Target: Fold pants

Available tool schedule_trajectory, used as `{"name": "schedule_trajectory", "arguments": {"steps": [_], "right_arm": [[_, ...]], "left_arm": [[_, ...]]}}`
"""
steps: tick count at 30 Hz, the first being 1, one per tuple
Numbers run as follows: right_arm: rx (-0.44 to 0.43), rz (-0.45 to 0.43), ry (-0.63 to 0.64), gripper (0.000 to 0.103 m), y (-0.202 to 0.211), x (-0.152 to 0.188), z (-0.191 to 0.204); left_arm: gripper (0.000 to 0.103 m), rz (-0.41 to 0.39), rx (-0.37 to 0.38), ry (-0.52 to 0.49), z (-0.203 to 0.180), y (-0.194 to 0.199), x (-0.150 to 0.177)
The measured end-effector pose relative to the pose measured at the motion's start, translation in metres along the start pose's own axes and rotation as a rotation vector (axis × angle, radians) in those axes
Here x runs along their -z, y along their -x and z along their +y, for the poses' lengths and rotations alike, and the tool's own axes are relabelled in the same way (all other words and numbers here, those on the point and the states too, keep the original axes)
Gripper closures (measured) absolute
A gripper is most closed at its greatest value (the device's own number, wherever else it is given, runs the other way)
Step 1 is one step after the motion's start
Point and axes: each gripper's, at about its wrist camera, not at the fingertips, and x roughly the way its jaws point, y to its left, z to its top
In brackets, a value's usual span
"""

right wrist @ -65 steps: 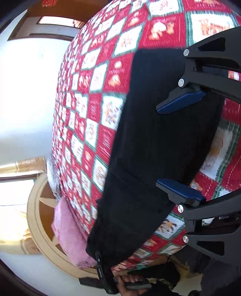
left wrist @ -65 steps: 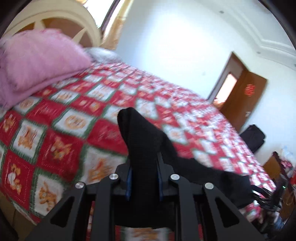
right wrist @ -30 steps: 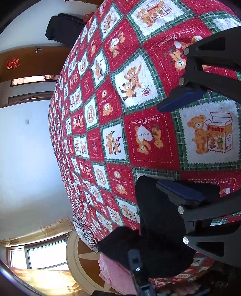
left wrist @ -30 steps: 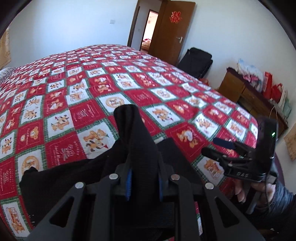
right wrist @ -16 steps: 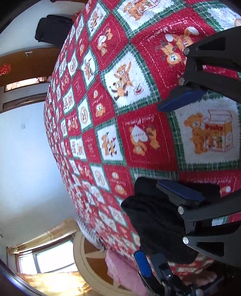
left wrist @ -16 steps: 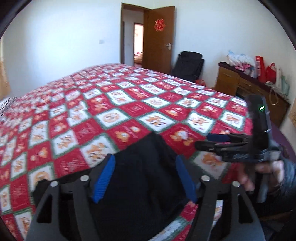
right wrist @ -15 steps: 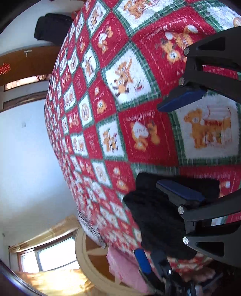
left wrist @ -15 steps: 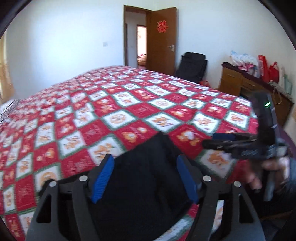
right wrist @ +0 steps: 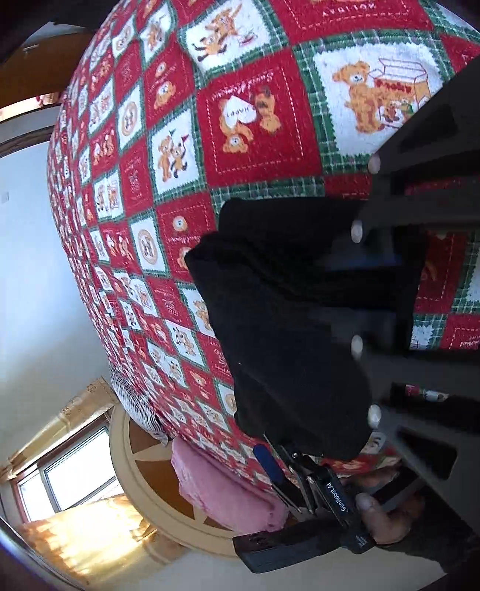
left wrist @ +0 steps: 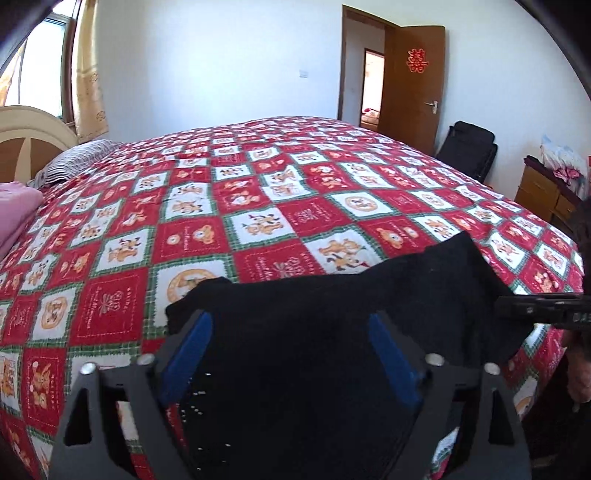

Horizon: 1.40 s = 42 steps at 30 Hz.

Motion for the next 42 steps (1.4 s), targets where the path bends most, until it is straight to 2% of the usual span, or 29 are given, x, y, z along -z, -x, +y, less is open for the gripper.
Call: {"name": "schedule_trajectory", "arguments": {"steps": [3, 6, 8, 10, 12, 13, 14, 16, 19, 20, 22, 24, 30, 33, 39, 42], "right_arm": [[-0.006, -0.016, -0.026, 0.088, 0.013, 0.003, -0.012], [0.02, 0.011, -0.057, 0.088, 0.011, 0.011, -0.029], [0.0, 0.037, -0.094, 0.088, 0.003, 0.014, -0.042], [-0.006, 0.039, -0.096, 0.086, 0.0, 0.013, -0.046], [0.023, 0.025, -0.078, 0.08, 0.005, 0.011, -0.044], [0.071, 0.004, -0.058, 0.068, 0.01, 0.009, -0.041], [0.113, -0.024, -0.043, 0.061, 0.014, 0.008, -0.038], [0.188, -0.126, 0.025, 0.061, 0.033, 0.002, -0.023], [0.175, -0.231, 0.13, 0.059, 0.049, -0.009, 0.006], [0.152, -0.236, 0.156, 0.052, 0.048, -0.013, 0.014], [0.072, -0.221, 0.194, 0.046, 0.038, -0.02, 0.03], [0.025, -0.193, 0.205, 0.046, 0.02, -0.024, 0.036], [0.11, -0.046, 0.144, 0.046, -0.038, -0.026, 0.012], [0.102, -0.056, 0.18, 0.046, -0.037, -0.023, 0.01], [0.082, -0.073, 0.148, 0.046, -0.026, -0.023, 0.007], [0.101, -0.104, 0.131, 0.046, -0.01, -0.022, 0.004]], "left_arm": [[0.002, -0.018, -0.042, 0.02, 0.011, -0.003, 0.002], [0.002, 0.012, -0.069, 0.059, 0.025, -0.017, 0.005], [0.002, 0.059, -0.053, 0.094, 0.035, -0.031, 0.011], [0.002, 0.071, -0.029, 0.134, 0.039, -0.035, 0.017], [0.002, 0.067, -0.027, 0.138, 0.039, -0.034, 0.018], [0.002, 0.065, -0.032, 0.132, 0.038, -0.032, 0.019], [0.002, 0.063, -0.037, 0.126, 0.036, -0.03, 0.018], [0.002, 0.059, -0.038, 0.121, 0.034, -0.028, 0.018], [0.002, 0.057, -0.034, 0.106, 0.029, -0.026, 0.018], [0.002, 0.055, -0.039, 0.093, 0.027, -0.026, 0.018], [0.002, 0.052, -0.051, 0.067, 0.024, -0.025, 0.017], [0.002, 0.049, -0.059, 0.054, 0.023, -0.024, 0.017], [0.002, 0.052, -0.051, 0.067, 0.025, -0.024, 0.017], [0.002, 0.054, -0.051, 0.066, 0.026, -0.024, 0.018], [0.002, 0.05, -0.051, 0.059, 0.027, -0.021, 0.019], [0.002, 0.042, -0.044, 0.068, 0.032, -0.017, 0.02]]}}
